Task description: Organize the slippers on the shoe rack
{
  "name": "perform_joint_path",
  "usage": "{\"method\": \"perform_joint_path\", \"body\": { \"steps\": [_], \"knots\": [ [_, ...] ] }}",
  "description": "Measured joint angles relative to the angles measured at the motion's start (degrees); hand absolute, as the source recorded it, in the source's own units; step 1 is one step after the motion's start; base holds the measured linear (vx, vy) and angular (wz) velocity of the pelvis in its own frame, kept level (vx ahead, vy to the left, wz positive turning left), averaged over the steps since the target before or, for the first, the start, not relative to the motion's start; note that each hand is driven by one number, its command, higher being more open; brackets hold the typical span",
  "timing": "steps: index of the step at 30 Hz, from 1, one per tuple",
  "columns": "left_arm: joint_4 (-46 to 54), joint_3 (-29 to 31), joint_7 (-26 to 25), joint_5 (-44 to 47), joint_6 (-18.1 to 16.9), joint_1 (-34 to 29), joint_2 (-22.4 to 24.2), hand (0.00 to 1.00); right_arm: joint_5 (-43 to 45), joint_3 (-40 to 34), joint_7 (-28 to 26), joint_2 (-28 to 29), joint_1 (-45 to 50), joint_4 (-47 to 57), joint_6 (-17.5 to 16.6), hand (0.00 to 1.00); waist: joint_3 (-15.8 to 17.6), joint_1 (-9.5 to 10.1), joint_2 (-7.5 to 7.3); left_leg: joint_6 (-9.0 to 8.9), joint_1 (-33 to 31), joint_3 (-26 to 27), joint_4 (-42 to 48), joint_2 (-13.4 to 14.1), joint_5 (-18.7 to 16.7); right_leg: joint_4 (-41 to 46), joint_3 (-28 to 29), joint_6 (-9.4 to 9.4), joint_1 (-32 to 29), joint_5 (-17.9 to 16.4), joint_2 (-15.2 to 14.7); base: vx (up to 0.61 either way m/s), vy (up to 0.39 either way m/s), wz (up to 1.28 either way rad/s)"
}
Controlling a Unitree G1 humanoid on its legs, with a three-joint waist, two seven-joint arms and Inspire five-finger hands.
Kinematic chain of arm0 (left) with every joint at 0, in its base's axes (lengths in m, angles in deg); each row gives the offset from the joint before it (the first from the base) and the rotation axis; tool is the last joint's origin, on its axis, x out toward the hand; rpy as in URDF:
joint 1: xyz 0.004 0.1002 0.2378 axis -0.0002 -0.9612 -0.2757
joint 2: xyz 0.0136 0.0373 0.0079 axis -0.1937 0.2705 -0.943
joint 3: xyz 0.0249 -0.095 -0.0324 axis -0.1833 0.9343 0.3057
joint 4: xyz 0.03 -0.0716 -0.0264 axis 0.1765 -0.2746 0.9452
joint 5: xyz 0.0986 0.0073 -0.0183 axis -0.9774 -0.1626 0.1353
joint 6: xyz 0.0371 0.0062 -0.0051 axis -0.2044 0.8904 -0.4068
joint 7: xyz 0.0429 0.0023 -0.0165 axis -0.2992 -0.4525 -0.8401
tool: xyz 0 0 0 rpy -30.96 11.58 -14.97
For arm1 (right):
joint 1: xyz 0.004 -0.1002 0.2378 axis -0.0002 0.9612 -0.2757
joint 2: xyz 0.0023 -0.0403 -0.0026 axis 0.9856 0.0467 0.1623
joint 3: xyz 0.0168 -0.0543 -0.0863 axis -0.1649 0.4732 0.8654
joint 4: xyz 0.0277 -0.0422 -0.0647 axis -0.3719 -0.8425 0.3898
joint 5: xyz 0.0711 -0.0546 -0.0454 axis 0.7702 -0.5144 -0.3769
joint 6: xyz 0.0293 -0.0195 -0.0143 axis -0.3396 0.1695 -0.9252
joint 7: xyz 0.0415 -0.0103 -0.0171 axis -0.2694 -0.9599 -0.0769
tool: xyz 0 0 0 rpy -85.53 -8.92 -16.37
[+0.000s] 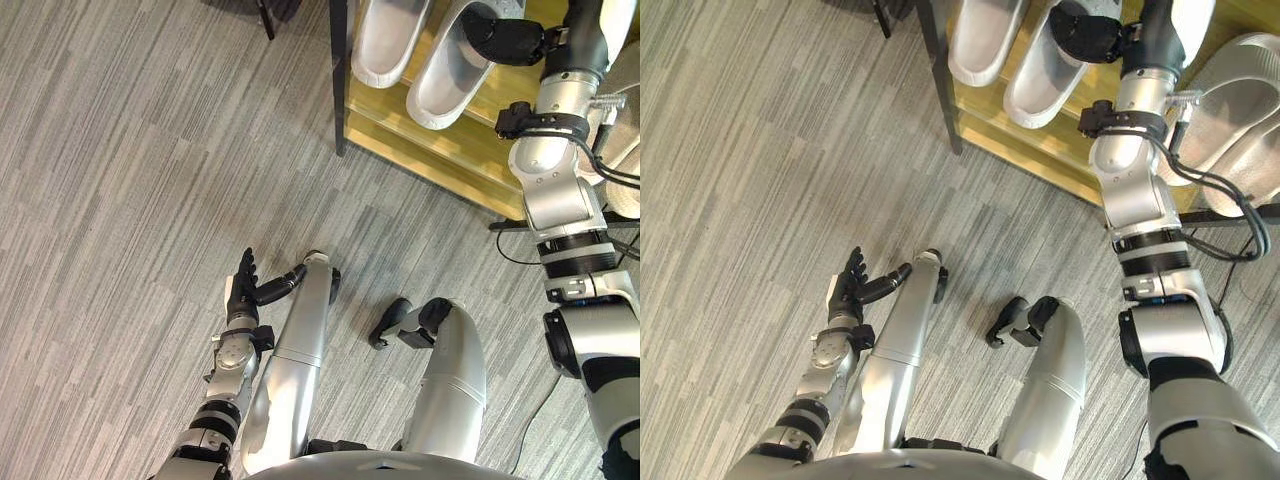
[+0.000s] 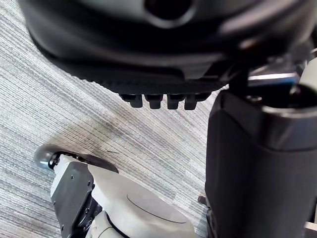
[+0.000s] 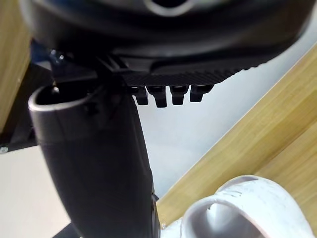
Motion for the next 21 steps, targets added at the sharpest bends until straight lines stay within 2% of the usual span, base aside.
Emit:
{"method": "perform_joint_path", "body": {
  "steps": [4,10,16,21],
  "knots": [
    [-0.68,0.80,-0.01,-0.33,0.95,-0.37,-0.24,1.00,0.08,-3.57,1.36,6.59,6.23,6.45,-0.18,1.00,-0.09,-0.42,-0.11,0.03,1.34,0.68,-0.16,0.52,-0.40,-0.13,0.81,0.06,0.69,-0.03,0.40,0.03,-0.022,-0.08],
    [-0.87,2.51,0.00,-3.26,2.06,-1.00,-0.20,1.00,5.62,-6.23,2.08,16.89,13.43,7.36,-1.44,1.00,-0.19,-0.99,-0.28,0.10,3.32,1.00,-0.97,1.30,-0.90,-1.36,0.92,0.04,2.42,-0.08,1.16,0.06,-0.035,-0.06],
    [-0.89,3.52,-0.25,-4.35,3.74,-1.12,-0.16,1.00,16.76,-5.85,-3.51,23.69,20.31,6.83,-3.24,1.00,-0.19,-1.26,-0.27,-0.11,4.97,1.13,-1.04,2.15,-1.72,-1.93,1.04,-0.06,3.85,-0.08,2.01,0.06,-0.028,-0.07],
    [-1.46,4.78,-0.36,-5.66,4.36,-1.05,0.05,1.00,22.83,-5.50,-6.90,27.12,22.02,4.80,-6.81,1.00,-0.26,-1.74,-0.40,-0.12,6.64,1.44,-1.07,2.48,-2.16,-2.06,1.29,0.09,5.32,-0.31,2.23,0.02,-0.011,-0.03]
  ]
}}
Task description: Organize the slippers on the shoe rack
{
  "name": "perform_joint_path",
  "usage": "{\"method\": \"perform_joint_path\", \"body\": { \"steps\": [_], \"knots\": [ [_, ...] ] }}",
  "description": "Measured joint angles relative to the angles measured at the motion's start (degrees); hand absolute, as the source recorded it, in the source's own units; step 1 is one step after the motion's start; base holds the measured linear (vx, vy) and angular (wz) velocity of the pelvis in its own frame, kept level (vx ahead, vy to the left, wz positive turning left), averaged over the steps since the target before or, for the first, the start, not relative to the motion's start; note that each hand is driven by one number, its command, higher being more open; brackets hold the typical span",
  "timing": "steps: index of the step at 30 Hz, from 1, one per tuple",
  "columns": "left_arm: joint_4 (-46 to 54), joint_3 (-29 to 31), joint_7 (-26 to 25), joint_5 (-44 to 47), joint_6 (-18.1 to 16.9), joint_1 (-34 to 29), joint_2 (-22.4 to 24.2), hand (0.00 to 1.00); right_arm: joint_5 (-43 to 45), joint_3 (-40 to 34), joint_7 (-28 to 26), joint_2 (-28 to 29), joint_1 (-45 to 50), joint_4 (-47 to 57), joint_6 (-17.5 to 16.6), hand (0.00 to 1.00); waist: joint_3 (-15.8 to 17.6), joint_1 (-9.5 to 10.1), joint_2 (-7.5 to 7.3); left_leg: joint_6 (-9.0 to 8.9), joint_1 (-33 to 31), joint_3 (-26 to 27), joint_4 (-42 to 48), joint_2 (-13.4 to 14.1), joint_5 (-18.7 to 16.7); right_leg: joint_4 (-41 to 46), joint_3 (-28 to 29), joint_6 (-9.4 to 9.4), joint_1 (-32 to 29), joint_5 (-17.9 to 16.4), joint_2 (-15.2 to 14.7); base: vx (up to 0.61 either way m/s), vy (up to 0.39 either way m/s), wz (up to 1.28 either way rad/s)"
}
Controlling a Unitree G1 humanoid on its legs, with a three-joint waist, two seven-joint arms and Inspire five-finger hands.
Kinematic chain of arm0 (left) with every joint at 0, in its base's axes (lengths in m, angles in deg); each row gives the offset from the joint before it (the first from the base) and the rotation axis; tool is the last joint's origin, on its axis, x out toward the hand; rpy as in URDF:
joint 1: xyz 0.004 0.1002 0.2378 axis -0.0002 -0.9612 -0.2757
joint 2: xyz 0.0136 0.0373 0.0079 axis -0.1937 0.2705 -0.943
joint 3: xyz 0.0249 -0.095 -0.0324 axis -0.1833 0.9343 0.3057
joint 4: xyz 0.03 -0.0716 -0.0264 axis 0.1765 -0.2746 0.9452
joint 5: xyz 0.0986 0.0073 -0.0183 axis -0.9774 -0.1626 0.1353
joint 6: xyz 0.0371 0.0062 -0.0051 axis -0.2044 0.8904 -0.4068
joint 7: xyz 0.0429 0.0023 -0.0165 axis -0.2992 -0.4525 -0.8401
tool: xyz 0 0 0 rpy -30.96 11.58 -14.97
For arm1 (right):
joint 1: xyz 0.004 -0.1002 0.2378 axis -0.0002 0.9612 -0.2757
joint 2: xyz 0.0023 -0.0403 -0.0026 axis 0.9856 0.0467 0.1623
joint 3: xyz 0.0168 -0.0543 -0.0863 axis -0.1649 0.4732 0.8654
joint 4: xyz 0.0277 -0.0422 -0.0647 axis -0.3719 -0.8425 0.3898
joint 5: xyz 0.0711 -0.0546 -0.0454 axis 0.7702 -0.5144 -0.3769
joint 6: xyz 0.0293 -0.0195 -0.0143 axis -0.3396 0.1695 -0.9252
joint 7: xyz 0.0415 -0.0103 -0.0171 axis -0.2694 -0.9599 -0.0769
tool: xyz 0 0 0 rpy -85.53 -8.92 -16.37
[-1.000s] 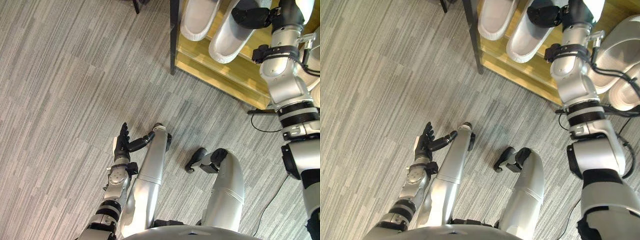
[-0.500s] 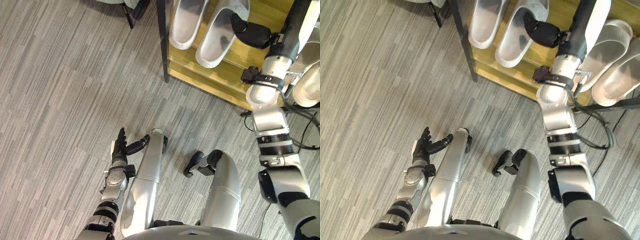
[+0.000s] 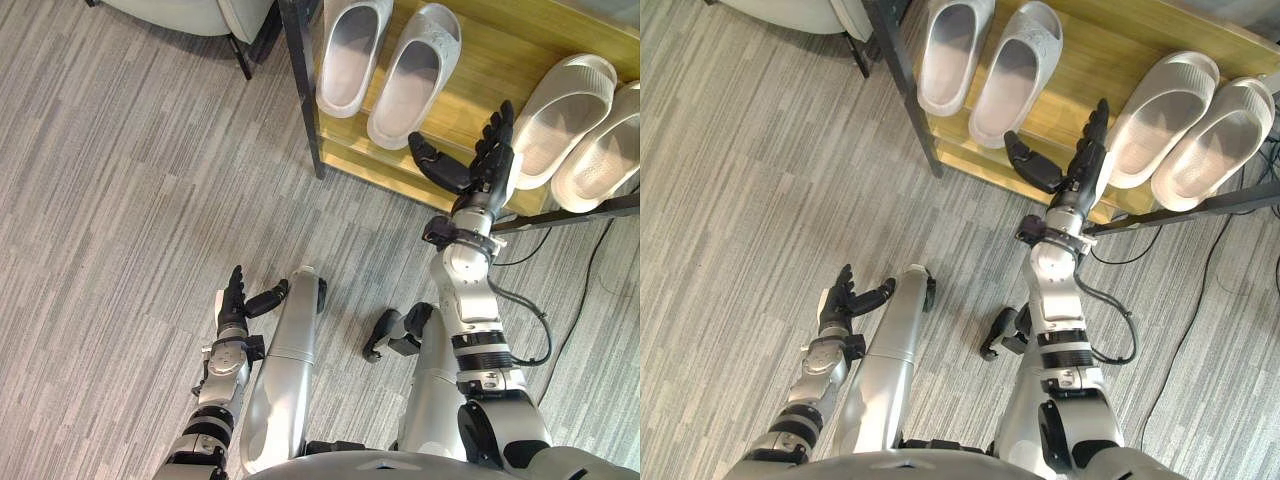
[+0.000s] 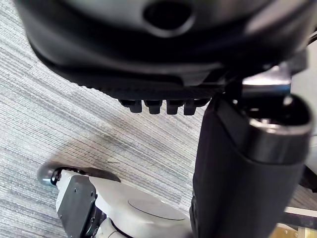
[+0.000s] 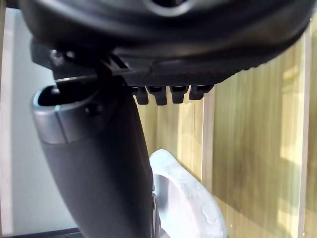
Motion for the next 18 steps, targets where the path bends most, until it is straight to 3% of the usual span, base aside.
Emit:
{"method": "perform_joint_path", "body": {
  "steps": [13,18],
  "knots": [
    [-0.55,0.16,-0.50,-0.02,1.11,0.15,0.15,1.00,11.48,-0.29,-3.38,0.21,-0.79,-4.82,-6.07,1.00,-1.14,0.23,0.05,0.01,0.39,-0.06,-0.02,0.03,-0.20,-0.05,-0.26,-0.28,0.58,-0.22,0.00,0.03,-0.013,0.00],
    [-0.72,0.18,-0.56,-0.04,1.10,0.16,0.24,1.00,14.08,-0.40,-4.44,-0.10,-2.74,-6.93,-6.77,1.00,-1.39,0.34,0.18,0.01,0.40,-0.22,-0.02,0.02,-0.20,-0.07,-0.48,-0.44,0.72,-0.25,-0.01,0.02,-0.011,0.01]
  ]
}}
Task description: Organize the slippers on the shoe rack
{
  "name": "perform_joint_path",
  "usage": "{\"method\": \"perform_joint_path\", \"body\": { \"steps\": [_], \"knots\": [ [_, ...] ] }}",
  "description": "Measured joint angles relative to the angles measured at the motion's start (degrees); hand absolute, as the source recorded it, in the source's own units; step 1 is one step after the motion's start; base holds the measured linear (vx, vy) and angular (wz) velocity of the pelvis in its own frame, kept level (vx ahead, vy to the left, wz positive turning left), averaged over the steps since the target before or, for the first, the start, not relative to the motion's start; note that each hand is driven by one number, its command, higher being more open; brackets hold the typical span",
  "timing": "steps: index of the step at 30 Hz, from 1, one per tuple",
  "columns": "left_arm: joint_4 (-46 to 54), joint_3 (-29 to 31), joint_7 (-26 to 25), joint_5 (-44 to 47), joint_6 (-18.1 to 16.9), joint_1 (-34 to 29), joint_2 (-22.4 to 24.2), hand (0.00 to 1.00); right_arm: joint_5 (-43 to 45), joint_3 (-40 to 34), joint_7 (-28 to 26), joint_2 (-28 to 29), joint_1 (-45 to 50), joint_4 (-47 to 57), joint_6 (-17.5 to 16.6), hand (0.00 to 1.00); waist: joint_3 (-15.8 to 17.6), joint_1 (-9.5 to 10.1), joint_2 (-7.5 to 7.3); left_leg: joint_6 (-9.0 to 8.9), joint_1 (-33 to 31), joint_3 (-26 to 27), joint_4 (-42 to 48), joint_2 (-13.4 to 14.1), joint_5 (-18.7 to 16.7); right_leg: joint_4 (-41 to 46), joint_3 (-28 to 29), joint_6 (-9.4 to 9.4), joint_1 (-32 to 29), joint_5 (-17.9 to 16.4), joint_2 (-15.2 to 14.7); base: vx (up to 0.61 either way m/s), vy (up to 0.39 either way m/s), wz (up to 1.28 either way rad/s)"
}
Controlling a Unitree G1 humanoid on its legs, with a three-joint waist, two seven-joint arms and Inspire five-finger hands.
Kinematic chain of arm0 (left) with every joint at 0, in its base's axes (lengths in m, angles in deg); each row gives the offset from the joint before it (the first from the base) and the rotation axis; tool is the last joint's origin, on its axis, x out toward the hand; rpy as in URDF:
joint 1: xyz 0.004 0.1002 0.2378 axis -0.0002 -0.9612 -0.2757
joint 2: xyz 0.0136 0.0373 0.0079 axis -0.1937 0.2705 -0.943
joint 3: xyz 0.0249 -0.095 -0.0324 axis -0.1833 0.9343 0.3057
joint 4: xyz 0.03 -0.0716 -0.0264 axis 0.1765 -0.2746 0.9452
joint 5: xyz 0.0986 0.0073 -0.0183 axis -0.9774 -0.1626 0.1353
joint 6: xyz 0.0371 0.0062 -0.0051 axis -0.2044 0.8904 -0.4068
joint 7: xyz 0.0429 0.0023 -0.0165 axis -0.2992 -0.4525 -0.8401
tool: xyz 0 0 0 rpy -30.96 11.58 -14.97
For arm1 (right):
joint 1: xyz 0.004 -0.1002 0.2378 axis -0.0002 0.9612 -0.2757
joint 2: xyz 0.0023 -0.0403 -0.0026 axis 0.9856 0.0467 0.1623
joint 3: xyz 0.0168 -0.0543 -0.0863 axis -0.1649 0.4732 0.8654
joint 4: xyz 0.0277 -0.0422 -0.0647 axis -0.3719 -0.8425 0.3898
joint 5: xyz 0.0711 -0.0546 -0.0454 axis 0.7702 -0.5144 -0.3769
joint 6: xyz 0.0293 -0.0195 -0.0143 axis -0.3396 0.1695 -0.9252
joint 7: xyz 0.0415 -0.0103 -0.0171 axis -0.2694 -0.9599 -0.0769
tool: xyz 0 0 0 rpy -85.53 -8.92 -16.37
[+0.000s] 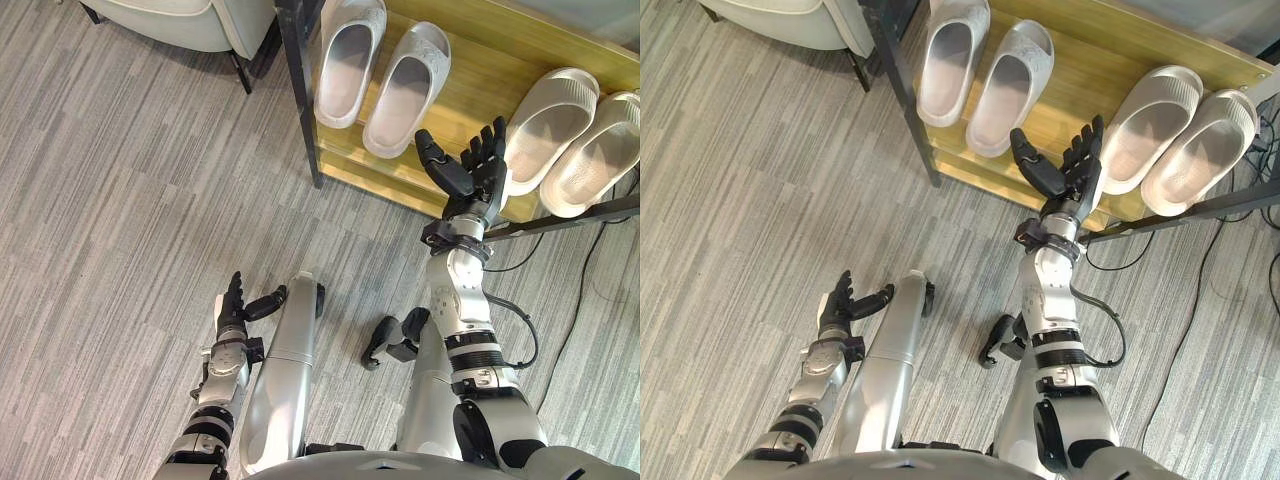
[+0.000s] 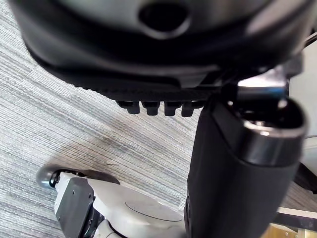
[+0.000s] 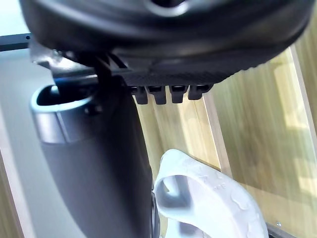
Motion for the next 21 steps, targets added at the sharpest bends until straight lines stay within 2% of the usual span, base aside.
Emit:
{"method": "perform_joint_path", "body": {
  "steps": [11,21],
  "knots": [
    [0.00,0.09,0.00,0.00,-0.14,0.24,1.09,1.00,4.43,0.71,-1.96,-3.99,-6.61,-5.60,0.82,1.00,-0.62,0.91,1.17,-0.01,-0.44,-0.43,-0.02,-0.10,0.01,0.01,-0.71,-0.47,0.02,-0.21,-0.12,0.02,-0.009,0.02],
    [0.00,0.04,0.01,0.00,-0.54,0.52,2.32,1.00,5.84,5.50,-3.02,-6.95,-13.54,-10.03,2.87,1.00,-1.04,1.67,3.07,-0.09,-1.18,-1.16,-0.03,-0.52,0.05,0.16,-1.87,-0.72,0.04,-0.75,-0.57,0.04,-0.013,0.05]
  ]
}}
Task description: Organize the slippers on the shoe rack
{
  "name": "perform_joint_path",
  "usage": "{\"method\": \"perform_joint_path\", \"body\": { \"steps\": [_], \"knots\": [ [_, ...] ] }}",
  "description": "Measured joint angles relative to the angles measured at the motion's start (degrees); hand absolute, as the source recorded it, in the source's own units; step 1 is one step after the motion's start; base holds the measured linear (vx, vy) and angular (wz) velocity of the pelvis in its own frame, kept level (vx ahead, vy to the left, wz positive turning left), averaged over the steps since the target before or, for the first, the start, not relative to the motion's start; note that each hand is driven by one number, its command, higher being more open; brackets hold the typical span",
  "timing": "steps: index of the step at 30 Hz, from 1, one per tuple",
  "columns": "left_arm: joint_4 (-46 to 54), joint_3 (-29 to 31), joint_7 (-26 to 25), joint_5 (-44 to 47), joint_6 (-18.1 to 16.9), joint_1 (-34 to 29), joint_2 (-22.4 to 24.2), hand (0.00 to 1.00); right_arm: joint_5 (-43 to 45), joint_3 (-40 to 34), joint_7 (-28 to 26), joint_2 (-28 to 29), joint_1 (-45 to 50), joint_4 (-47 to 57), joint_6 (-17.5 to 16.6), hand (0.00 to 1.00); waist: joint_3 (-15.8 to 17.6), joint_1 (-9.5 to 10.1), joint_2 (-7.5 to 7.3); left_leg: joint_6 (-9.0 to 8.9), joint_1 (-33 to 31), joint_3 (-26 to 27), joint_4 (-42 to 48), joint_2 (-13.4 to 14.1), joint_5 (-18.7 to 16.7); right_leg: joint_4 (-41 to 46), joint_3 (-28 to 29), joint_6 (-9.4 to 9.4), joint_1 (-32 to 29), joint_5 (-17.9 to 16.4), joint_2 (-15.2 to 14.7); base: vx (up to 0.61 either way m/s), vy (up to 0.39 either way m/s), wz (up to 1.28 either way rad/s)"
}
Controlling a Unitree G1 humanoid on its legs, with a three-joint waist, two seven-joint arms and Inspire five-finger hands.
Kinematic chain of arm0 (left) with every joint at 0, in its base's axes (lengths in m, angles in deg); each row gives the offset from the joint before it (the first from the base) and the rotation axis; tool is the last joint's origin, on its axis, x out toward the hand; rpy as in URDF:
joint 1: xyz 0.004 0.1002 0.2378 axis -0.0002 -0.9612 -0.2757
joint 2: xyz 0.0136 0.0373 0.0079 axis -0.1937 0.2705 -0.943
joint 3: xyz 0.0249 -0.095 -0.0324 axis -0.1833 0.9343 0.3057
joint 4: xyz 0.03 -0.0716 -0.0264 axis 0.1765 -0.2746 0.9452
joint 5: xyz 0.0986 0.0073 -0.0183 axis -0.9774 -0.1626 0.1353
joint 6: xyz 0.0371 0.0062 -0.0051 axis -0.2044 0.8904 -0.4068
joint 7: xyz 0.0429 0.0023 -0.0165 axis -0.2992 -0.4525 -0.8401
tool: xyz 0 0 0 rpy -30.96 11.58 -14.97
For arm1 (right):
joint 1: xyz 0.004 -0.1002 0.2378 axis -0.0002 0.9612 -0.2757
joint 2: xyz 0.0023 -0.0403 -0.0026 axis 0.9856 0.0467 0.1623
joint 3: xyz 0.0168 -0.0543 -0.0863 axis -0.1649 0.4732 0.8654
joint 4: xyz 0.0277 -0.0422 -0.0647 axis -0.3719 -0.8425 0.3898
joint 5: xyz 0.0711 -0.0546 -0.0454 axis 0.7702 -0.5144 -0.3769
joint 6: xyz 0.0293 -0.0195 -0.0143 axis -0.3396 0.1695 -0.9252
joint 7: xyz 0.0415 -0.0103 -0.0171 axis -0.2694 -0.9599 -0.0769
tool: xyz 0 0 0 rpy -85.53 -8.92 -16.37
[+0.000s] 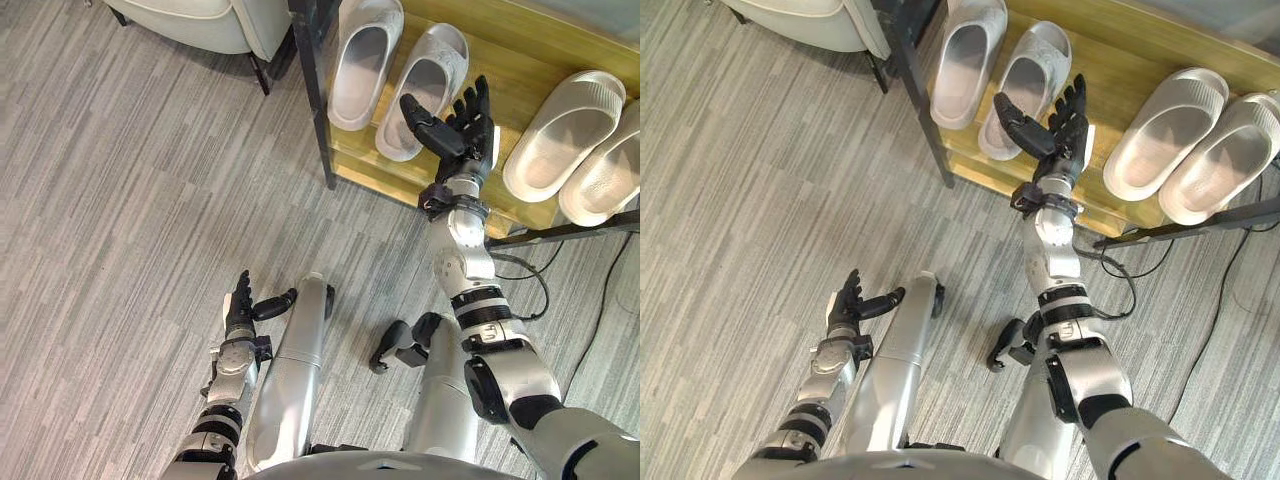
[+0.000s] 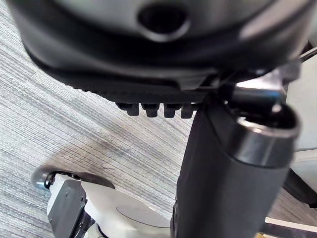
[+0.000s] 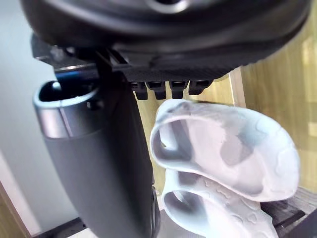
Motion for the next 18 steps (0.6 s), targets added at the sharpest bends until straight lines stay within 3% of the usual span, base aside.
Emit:
{"method": "perform_joint_path", "body": {
  "steps": [18],
  "knots": [
    [-0.27,-0.13,0.00,0.09,-0.91,0.22,1.02,1.00,2.87,1.52,0.53,-3.94,-7.93,-6.20,1.99,1.00,-0.08,0.25,1.79,-0.41,-0.48,-0.86,0.20,-0.65,0.22,0.75,-1.07,-0.33,0.19,-0.79,-0.78,0.02,-0.006,0.03]
  ]
}}
